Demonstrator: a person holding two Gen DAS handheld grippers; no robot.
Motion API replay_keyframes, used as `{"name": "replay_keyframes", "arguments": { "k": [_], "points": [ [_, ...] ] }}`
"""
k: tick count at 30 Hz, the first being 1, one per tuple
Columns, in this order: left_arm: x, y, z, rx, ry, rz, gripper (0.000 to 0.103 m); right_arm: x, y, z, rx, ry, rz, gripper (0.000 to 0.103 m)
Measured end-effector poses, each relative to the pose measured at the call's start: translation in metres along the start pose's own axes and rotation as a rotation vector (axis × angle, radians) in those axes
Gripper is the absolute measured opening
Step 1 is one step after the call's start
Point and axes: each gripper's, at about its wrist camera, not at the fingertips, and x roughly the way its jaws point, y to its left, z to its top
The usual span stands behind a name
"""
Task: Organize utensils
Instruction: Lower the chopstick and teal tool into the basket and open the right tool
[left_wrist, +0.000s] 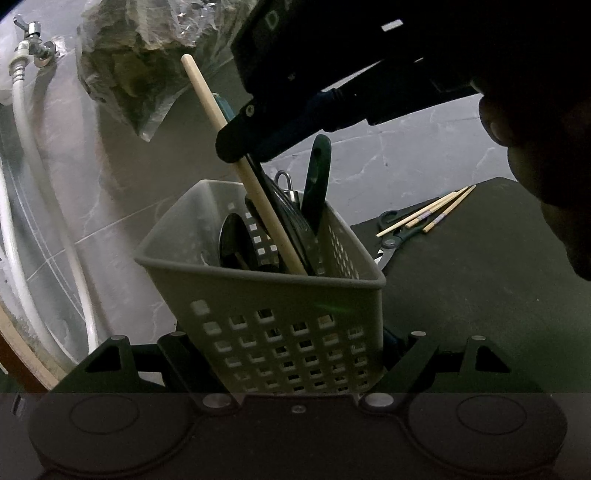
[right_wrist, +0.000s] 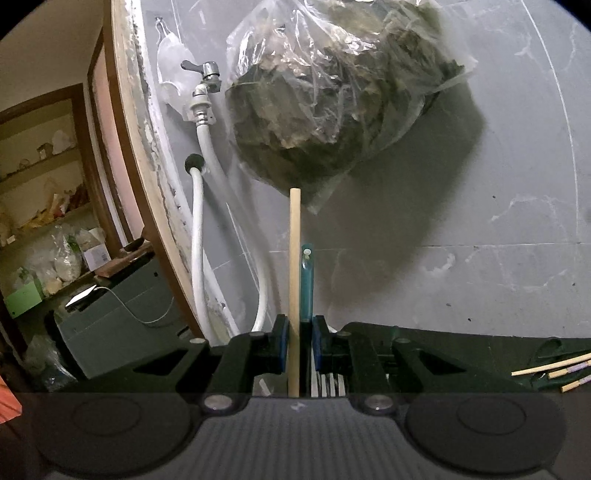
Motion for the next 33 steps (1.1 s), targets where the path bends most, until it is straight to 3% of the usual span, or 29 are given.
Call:
{"name": "replay_keyframes", "arguments": {
  "k": [10,20,28,33],
  "points": [
    [0.001,0.002,0.001,0.005,0.004,-0.005,0.083,0.002,0.000,0.001,-0.014,0.021,0.001,0.018],
    [0.001,0.001,0.001,0.006,0.004,-0.005,0.083,-0.001,0.003,0.004,-0.041,0.012,0.011,0.046],
    [0.001,0.002,0.001,0.005,0.004,-0.004,0.083,-0.002,0.005,0.006,-0.054,0.010,0.011,0.055],
    [0.001,0.002,0.001,0.005,0.005,-0.004,0.083,-0.019,0.008,0.017,-0.063,-0.055,0.001,0.076]
  ]
}}
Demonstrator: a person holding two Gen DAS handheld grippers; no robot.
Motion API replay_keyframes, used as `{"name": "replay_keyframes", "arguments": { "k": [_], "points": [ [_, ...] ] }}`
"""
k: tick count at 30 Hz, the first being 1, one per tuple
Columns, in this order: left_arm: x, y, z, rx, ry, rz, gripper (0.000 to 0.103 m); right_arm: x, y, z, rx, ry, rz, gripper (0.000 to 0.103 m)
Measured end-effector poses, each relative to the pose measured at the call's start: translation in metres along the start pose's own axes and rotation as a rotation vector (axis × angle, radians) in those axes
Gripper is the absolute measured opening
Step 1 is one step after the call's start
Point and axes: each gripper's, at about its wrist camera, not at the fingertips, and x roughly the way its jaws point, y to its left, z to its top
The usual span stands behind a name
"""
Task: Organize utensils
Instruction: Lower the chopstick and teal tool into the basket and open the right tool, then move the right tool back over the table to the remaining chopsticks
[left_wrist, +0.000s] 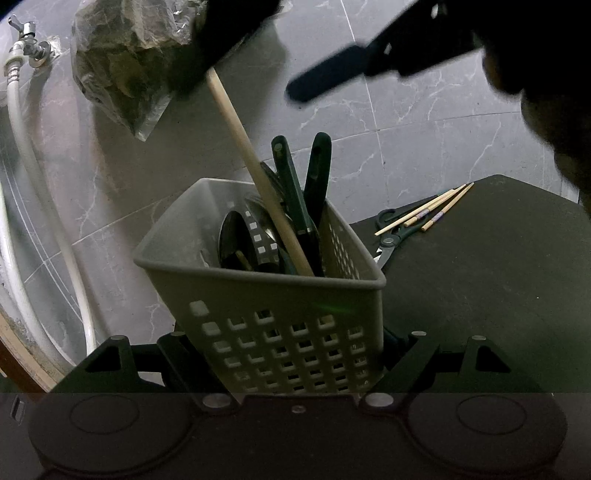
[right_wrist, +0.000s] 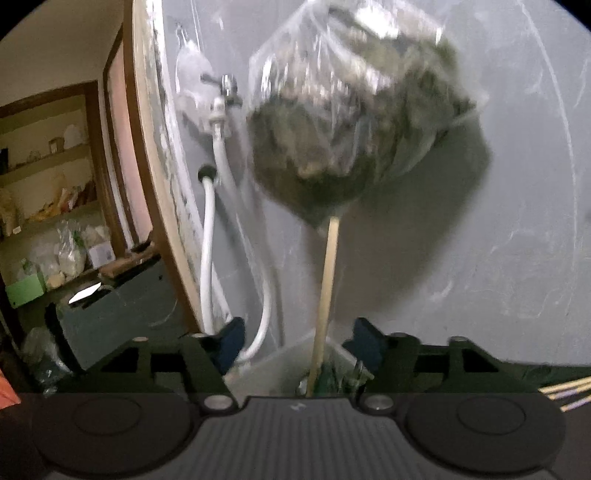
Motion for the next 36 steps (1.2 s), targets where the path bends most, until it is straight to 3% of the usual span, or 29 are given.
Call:
{"name": "replay_keyframes", "arguments": {
  "k": [4,8,14,21,28,36],
  "points": [
    [0.000,0.000,0.000,0.001,0.000,0.000,0.083,-0.019,-0.007,0.014,0.010,-0.093,-0.063,0.099],
    [-0.001,0.000,0.000,0.003,0.001,0.000,0.083,-0.034,-0.025,0.022,0.044,-0.122,-0.203,0.103],
    [0.000,0.000,0.000,0.005,0.005,-0.002,0.083,-0.040,-0.067,0.015,0.115,-0.007,-0.524,0.103],
    [0.002,-0.001,0.002,0.008,0.015,0.003,0.084,-0.051,-0.119,-0.023,0.241,0.167,-0.720,0.103],
    [0.007,-0.003,0.005,0.004,0.024,0.017,0.084,-0.065,-0.153,-0.069,0.323,0.313,-0.793,0.103],
    [0.011,-0.008,0.009,-0.007,0.042,0.042,0.085,-0.061,-0.179,-0.097,0.328,0.398,-0.789,0.103]
  ]
}}
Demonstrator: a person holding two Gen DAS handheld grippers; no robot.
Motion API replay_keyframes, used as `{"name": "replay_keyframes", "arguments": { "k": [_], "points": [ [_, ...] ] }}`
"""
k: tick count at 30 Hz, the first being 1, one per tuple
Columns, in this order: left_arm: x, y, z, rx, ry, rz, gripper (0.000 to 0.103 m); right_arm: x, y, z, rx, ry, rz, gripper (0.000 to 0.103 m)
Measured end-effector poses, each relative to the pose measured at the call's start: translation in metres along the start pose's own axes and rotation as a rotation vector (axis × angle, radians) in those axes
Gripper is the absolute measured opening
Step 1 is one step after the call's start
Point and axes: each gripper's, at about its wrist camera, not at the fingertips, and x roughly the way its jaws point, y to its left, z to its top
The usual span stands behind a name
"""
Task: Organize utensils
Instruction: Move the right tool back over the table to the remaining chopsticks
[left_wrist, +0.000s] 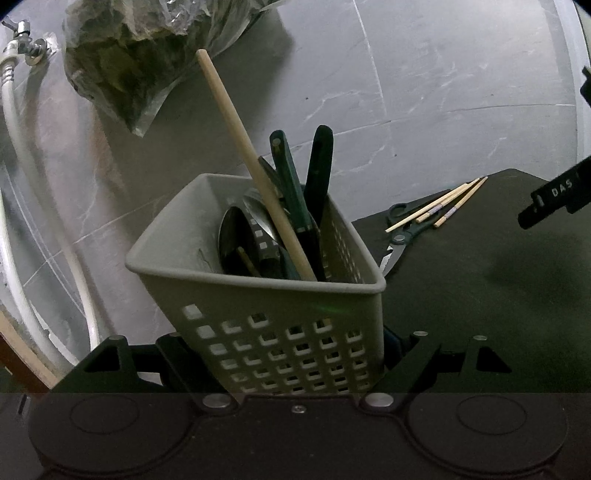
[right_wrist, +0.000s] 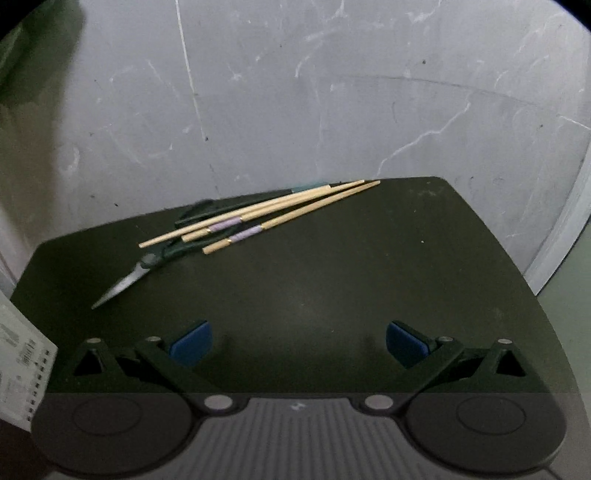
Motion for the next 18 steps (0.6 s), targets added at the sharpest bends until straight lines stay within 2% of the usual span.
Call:
{"name": "replay_keyframes", "arguments": {
  "k": [4,8,13,18],
  "points": [
    [0.002,-0.003,0.003,-0.010,0.015,0.020,0.085,0.018,-0.003,0.010,-0.069,0.003,0.043,0.103],
    [0.003,-0.007,0.006,-0.024,0.032,0.041,0.085,0.036,-0.004,0.029,-0.201,-0.009,0.112,0.103],
    [0.004,-0.011,0.010,-0.044,0.051,0.067,0.085,0.066,-0.014,0.069,-0.345,-0.037,0.235,0.103],
    [0.003,-0.014,0.011,-0.058,0.064,0.090,0.085,0.103,-0.026,0.111,-0.413,-0.017,0.383,0.103]
  ]
}}
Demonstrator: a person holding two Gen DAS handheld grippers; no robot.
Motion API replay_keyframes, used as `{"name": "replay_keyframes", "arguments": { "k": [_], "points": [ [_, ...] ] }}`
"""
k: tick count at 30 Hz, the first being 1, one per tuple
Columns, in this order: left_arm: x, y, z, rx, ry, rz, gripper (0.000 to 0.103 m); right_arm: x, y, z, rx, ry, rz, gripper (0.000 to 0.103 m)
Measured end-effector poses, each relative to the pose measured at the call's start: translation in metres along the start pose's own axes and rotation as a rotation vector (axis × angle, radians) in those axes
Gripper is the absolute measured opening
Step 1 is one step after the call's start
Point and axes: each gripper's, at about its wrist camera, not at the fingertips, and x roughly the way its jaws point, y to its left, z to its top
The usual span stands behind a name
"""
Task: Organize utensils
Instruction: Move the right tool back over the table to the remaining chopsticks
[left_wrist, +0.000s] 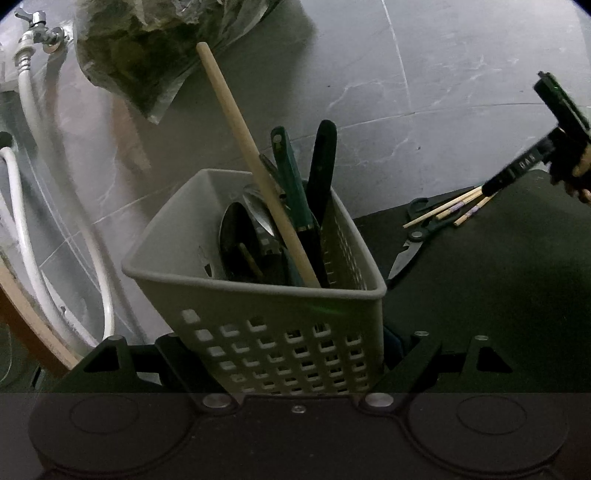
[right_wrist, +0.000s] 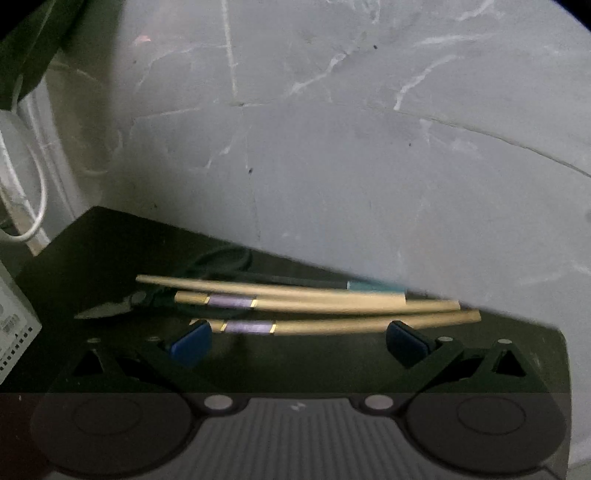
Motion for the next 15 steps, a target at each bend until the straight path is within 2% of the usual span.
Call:
{"name": "replay_keyframes", "arguments": {
  "k": [9,12,15],
  "points": [
    [0.001,-0.006,0.005,-0.014,0.021,0.026,0.085,0.042,-0.047,0.020,0.024,0.067,0.129,0.102],
    [0.003,-0.007,0.006,-0.010,0.025,0.030,0.086,0.046,-0.052,0.024,-0.006,0.069,0.144,0.102],
    [0.003,-0.008,0.007,-0.008,0.026,0.030,0.086,0.048,-0.057,0.027,-0.018,0.108,0.158,0.102]
  ]
}}
